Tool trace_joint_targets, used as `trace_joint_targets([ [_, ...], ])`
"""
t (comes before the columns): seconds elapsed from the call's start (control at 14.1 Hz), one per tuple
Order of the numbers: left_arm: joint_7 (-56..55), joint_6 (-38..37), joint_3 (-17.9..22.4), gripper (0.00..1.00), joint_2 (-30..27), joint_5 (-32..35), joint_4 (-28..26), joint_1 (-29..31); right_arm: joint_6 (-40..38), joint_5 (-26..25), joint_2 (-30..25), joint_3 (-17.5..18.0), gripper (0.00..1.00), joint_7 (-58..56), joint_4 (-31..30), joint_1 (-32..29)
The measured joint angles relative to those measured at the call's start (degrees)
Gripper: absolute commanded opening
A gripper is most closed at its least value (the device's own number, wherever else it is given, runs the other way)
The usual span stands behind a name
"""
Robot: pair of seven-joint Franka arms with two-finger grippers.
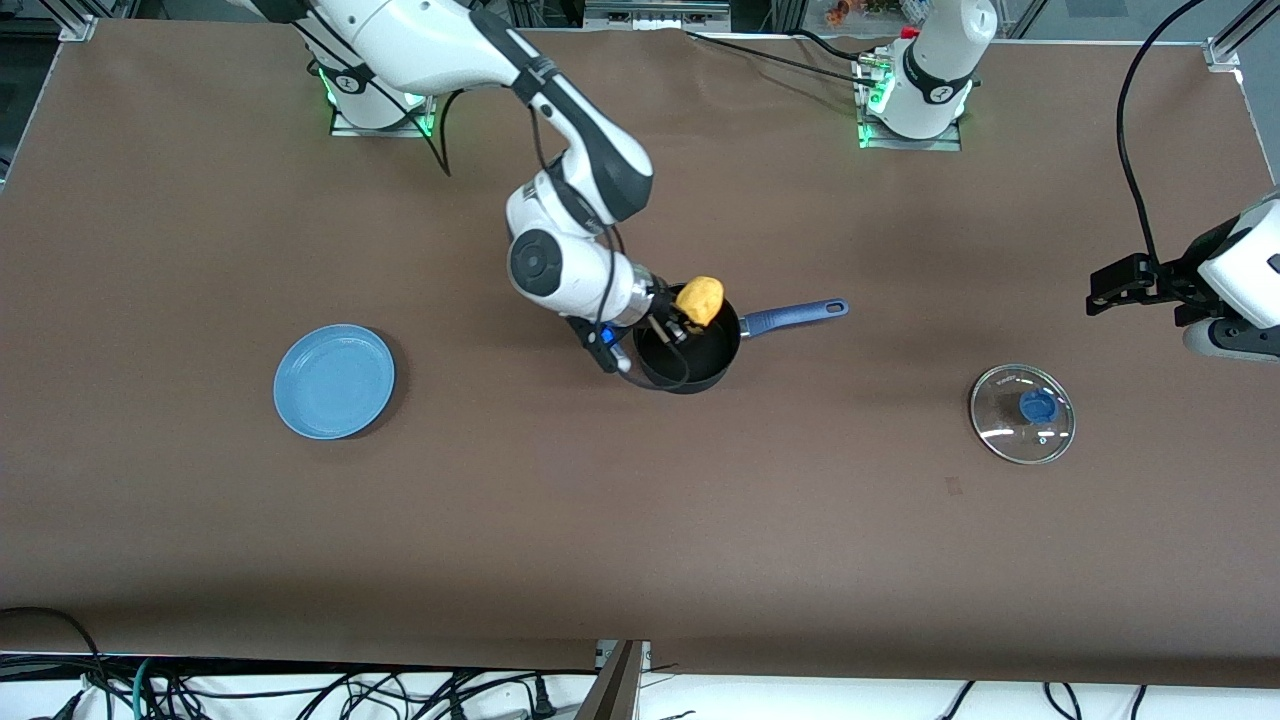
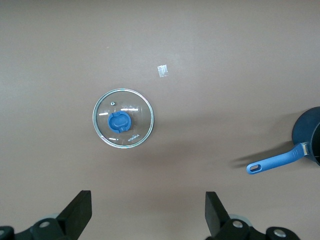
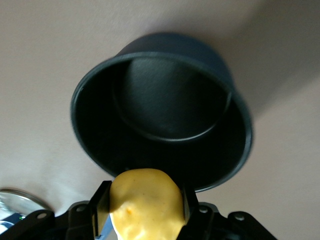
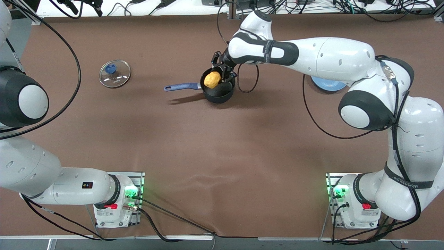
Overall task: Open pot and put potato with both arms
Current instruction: 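Open the right gripper to drop the potato into the saucepan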
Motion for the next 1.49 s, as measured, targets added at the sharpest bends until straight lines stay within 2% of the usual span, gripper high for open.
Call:
trace_joint_targets([
  [0.07, 0.0, 0.0, 0.0, 1.00, 0.0, 0.0, 0.0, 0.0, 0.6, 0.0, 0.3, 0.0, 0.91, 0.8, 0.2, 0.2],
  [0.14, 0.0, 0.0, 0.0, 1.00, 0.0, 0.0, 0.0, 0.0, 0.7, 0.0, 0.4, -0.1, 1.00, 1.0, 0.3, 0.2],
  [0.64, 0.0, 0.0, 0.0, 1.00, 0.3, 0.0, 0.6, 0.0, -0.4, -0.5, -0.4, -1.6, 1.00, 1.0, 2.1, -1.2],
  [0.71, 0.0, 0.0, 0.0, 1.00, 0.3, 0.0, 0.6, 0.0, -0.5, -2.5, -1.0, -1.9, 1.00, 1.0, 2.4, -1.3],
  [0.92, 0.0, 0.0, 0.0, 1.00, 0.5, 0.0, 0.7, 0.0, -4.2, -14.0, -6.6, -5.0, 1.00, 2.1, 2.6, -1.0],
  [0.99, 0.0, 0.0, 0.0, 1.00, 0.5, 0.0, 0.7, 0.0, -7.5, -17.0, -9.5, -7.1, 1.00, 2.2, 2.6, -1.0],
  [1.13, 0.0, 0.0, 0.0, 1.00, 0.6, 0.0, 0.8, 0.0, -16.5, -19.7, -15.9, -11.8, 1.00, -1.0, 2.7, -1.1],
  [1.35, 0.0, 0.0, 0.0, 1.00, 0.7, 0.0, 0.9, 0.0, -36.3, -20.1, -25.3, -19.1, 1.00, -17.9, 2.6, -1.5],
  [1.42, 0.0, 0.0, 0.0, 1.00, 0.7, 0.0, 0.9, 0.0, -41.6, -20.6, -28.0, -20.6, 1.00, -23.8, 2.5, -2.3],
  [1.49, 0.0, 0.0, 0.0, 1.00, 0.7, 0.0, 0.9, 0.0, -46.2, -21.7, -30.6, -20.7, 1.00, -30.3, 2.4, -4.7],
])
